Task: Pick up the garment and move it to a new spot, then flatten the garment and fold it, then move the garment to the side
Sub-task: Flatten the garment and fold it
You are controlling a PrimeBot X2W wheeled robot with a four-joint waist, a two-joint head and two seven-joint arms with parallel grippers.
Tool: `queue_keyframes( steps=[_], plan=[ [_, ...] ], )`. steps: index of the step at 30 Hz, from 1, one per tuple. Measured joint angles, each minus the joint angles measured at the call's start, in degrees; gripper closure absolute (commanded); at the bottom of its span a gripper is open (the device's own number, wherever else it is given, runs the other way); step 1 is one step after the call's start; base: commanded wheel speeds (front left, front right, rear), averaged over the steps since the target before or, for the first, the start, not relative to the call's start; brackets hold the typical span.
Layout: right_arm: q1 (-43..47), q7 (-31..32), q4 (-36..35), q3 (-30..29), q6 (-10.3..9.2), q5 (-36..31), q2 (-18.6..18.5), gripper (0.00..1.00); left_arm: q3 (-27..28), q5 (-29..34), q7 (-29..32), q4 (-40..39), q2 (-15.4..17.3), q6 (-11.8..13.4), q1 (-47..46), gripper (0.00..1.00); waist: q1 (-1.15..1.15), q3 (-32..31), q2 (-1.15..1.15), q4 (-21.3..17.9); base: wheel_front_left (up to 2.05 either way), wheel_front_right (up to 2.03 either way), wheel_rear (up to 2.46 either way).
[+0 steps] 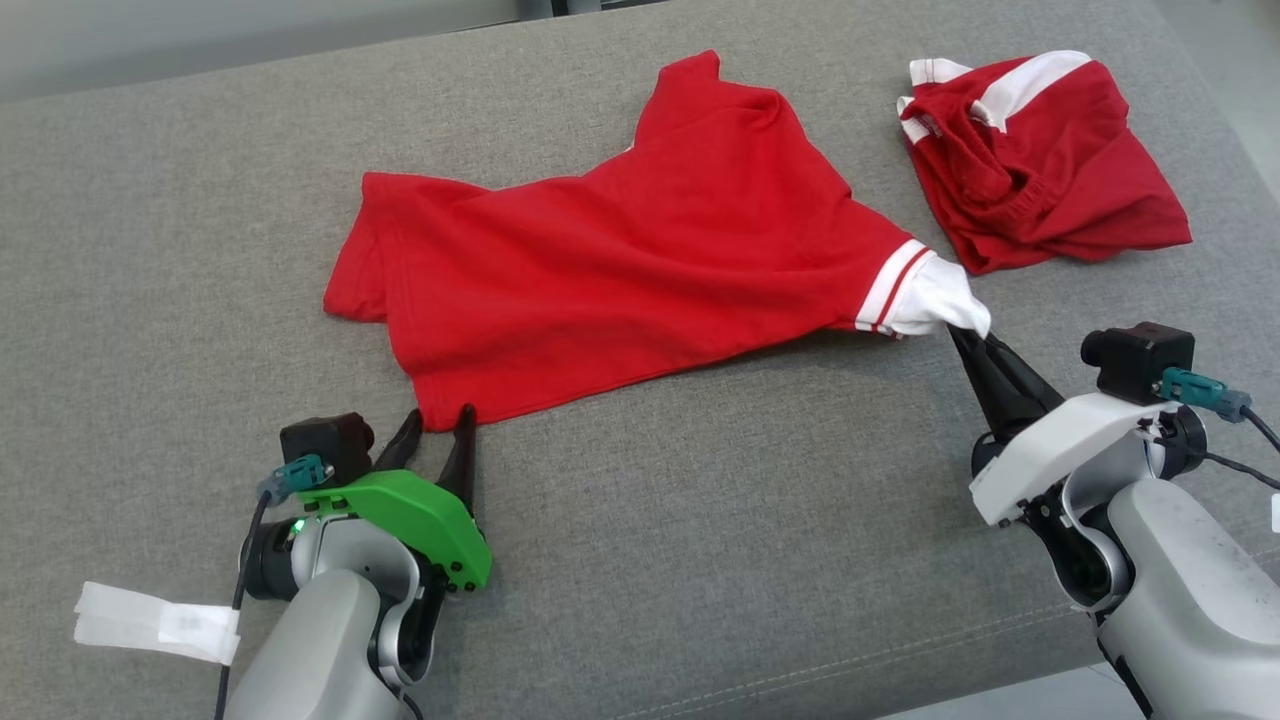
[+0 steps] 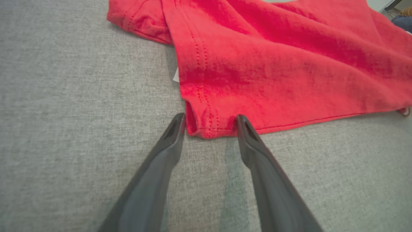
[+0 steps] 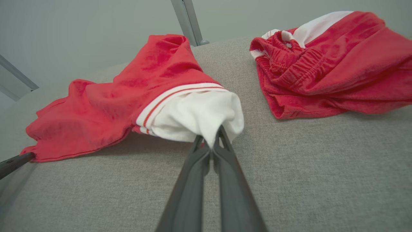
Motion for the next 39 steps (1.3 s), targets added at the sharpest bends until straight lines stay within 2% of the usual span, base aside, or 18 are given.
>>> queue_keyframes(
  steps=[2,14,21,27,32,33,39],
  plan=[
    [0.00,0.01,0.00,0.00,0.00,0.00,-0.01,1.00,-0.53,-0.20,-0.38,0.76,0.00,-0.07,-0.41,1.00,0.00,0.00,0.00,-0.13,0.00,0.00,0.00],
    [0.19,0.00,-0.23,-0.19,0.00,0.53,-0.07,1.00,-1.83,0.21,-4.28,1.00,-0.02,-2.10,-0.95,1.00,0.00,-0.47,0.00,0.02,0.00,0.00,0.00],
    [1.17,-2.36,-2.96,-1.82,0.02,1.53,-0.25,1.00,2.58,-0.27,-9.73,-3.99,0.60,-2.83,-0.76,1.00,0.00,-1.62,0.00,0.59,0.00,0.00,0.00],
    [0.34,-4.68,-8.57,-2.89,0.13,2.07,-0.14,1.00,6.64,-0.36,-10.49,-11.85,1.03,-3.31,-0.77,1.00,0.00,-3.92,0.00,0.94,0.00,0.00,0.00],
    [-2.40,-5.72,-16.31,-4.21,0.64,3.56,-0.48,1.00,11.11,2.68,-10.42,-24.20,2.96,-3.59,-1.86,1.00,0.00,-7.28,0.00,1.11,0.00,0.00,0.00],
    [-2.40,-5.72,-16.31,-4.21,0.64,3.56,-0.48,1.00,11.11,2.68,-10.42,-24.20,2.96,-3.59,-1.86,1.00,0.00,-7.28,0.00,1.11,0.00,0.00,0.00],
    [-4.71,-5.84,-23.74,-4.50,0.77,3.69,-3.13,1.00,14.67,6.84,-10.49,-37.19,5.14,-4.11,-5.25,1.00,0.00,-11.36,0.00,1.07,0.00,0.00,0.00]
  ],
)
